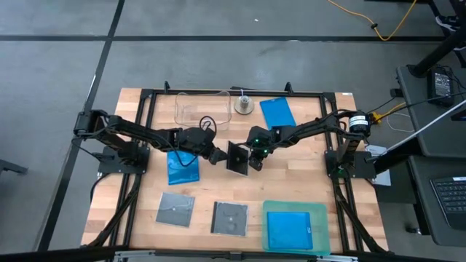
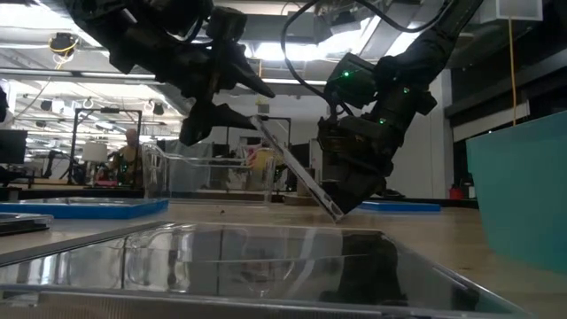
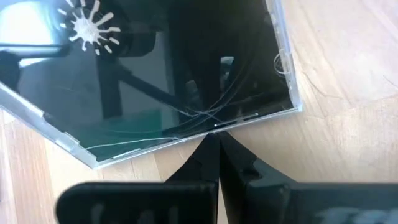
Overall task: Pick & place jewel cases by type
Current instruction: Put the top black cd case into the transparent bin
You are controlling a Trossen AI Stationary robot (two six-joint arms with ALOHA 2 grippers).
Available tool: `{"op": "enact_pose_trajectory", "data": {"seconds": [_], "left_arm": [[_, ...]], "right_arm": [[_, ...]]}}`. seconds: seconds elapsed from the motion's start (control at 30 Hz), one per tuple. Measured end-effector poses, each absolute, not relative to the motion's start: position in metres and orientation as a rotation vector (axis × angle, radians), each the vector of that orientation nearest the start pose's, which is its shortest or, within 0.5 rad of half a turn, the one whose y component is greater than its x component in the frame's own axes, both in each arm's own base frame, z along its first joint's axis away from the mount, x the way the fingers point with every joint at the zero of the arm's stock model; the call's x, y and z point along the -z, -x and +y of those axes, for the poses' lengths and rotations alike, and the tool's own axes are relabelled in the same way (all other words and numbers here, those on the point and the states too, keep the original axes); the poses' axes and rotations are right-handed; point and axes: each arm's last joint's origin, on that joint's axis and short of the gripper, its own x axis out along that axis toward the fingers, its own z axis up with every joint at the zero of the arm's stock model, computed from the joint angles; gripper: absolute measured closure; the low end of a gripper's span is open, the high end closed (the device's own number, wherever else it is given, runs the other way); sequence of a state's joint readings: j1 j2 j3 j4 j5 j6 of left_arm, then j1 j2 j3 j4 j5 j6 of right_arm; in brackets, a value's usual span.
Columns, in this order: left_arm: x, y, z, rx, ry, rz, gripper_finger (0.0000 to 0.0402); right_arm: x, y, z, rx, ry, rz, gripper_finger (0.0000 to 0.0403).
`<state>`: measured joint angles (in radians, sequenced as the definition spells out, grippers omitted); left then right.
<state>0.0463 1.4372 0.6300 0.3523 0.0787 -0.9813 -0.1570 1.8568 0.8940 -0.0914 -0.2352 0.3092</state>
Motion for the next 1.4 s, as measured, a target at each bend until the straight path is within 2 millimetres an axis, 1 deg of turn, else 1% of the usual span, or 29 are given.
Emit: {"op": "enact_pose_trajectory", "data": {"seconds": [0.13, 0.27, 0.43, 0.57, 0.77, 1.03, 1.3, 1.37, 1.4], "left_arm": [[-0.189, -0.285, 0.011, -0.180, 0.993, 0.418, 0.0188], [-0.187, -0.288, 0.010, -0.154, 0.984, 0.439, 0.0188], [-0.193, -0.307, 0.009, -0.060, 0.939, 0.462, 0.0194], [-0.192, -0.317, 0.013, -0.023, 0.925, 0.479, 0.0207], [-0.185, -0.320, 0.013, 0.004, 0.957, 0.512, 0.0221], [-0.184, -0.320, 0.013, 0.002, 0.961, 0.515, 0.0224], [-0.182, -0.319, 0.016, -0.016, 0.899, 0.518, 0.0224], [-0.174, -0.316, 0.021, -0.101, 0.869, 0.551, 0.0222], [-0.164, -0.313, 0.022, -0.153, 0.857, 0.609, 0.0221]], "right_arm": [[-0.107, -0.328, -0.045, 0.089, -0.485, 1.043, 0.0398], [-0.107, -0.328, -0.045, 0.087, -0.483, 1.043, 0.0398], [-0.107, -0.328, -0.045, 0.083, -0.481, 1.044, 0.0398], [-0.107, -0.328, -0.045, 0.078, -0.484, 1.045, 0.0398], [-0.106, -0.328, -0.045, 0.066, -0.492, 1.049, 0.0398], [-0.106, -0.328, -0.045, 0.053, -0.473, 1.052, 0.0398], [-0.106, -0.327, -0.044, 0.049, -0.474, 1.053, 0.0398], [-0.106, -0.327, -0.044, 0.048, -0.474, 1.054, 0.0398], [-0.106, -0.327, -0.044, 0.046, -0.476, 1.055, 0.0398]]}}
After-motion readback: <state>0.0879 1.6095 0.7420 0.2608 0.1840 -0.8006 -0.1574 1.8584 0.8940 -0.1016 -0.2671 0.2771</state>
